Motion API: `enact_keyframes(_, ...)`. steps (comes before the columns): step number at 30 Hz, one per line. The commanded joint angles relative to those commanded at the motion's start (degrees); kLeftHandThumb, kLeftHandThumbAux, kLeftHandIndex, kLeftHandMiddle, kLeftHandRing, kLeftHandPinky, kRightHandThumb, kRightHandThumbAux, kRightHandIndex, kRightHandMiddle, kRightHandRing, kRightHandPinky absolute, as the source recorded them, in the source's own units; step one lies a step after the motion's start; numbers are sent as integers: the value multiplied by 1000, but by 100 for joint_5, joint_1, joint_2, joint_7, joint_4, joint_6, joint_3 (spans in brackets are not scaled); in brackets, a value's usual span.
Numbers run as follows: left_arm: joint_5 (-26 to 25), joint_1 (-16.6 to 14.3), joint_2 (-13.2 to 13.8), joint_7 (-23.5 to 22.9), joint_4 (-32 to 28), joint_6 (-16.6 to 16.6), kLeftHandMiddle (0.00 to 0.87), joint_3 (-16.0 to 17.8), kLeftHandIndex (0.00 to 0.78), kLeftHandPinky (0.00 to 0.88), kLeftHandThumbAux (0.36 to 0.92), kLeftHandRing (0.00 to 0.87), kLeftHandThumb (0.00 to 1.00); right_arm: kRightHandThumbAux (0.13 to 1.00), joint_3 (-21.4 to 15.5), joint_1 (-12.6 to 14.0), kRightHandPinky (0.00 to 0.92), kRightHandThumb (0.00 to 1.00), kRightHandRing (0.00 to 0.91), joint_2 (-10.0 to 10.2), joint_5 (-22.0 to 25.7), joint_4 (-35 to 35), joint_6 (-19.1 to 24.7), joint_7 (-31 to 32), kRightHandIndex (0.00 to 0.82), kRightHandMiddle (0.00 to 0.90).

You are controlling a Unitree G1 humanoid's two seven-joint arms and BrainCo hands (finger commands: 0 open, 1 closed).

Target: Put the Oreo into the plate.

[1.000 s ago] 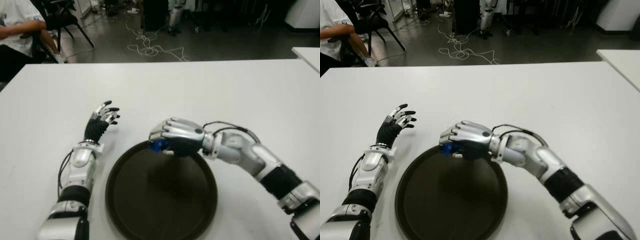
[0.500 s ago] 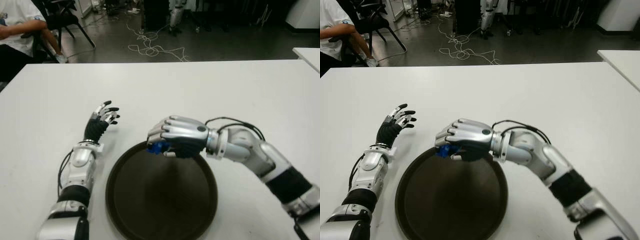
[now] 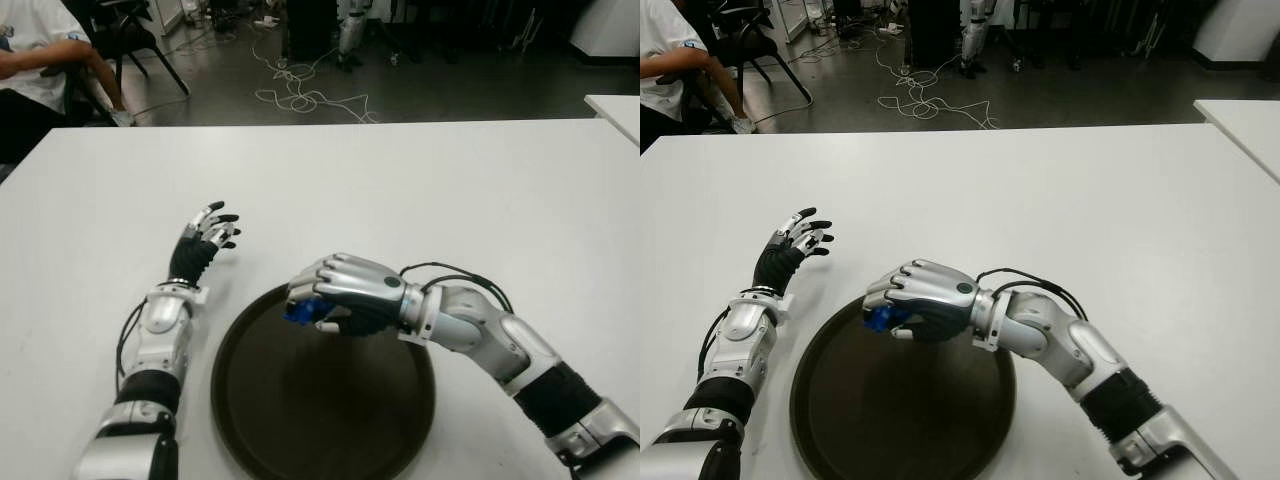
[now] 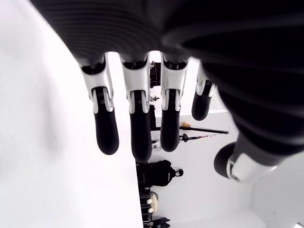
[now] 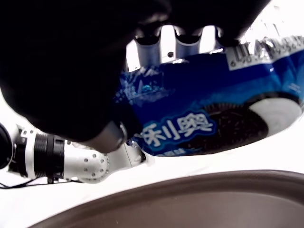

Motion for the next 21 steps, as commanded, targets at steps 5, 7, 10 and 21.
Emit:
enact_keyframes(5,-7,11,-12,18,-15,-16,289,-6,152,378,599,325,217,730,-36,98,721,692,719,125,81,47,7,-91,426,709)
enact_keyframes(7,-15,14,-16,17,-21,-11,289,-6,151,380,603,326,221,730,-49,135,722,692,720,186,127,81,-14,-118,426,709)
enact_keyframes(10,-27,15,-18,6,-25,6,293,-5,153,382,614,328,236,730,-50,207,718,691,716,288,156,148,-43,-193,426,707)
enact_keyframes(21,-48,-27,-61,38,36,19,297,9,149,394,607,337,252,732,-11,562,701,688,707,717,581,465,-127,-292,429,706)
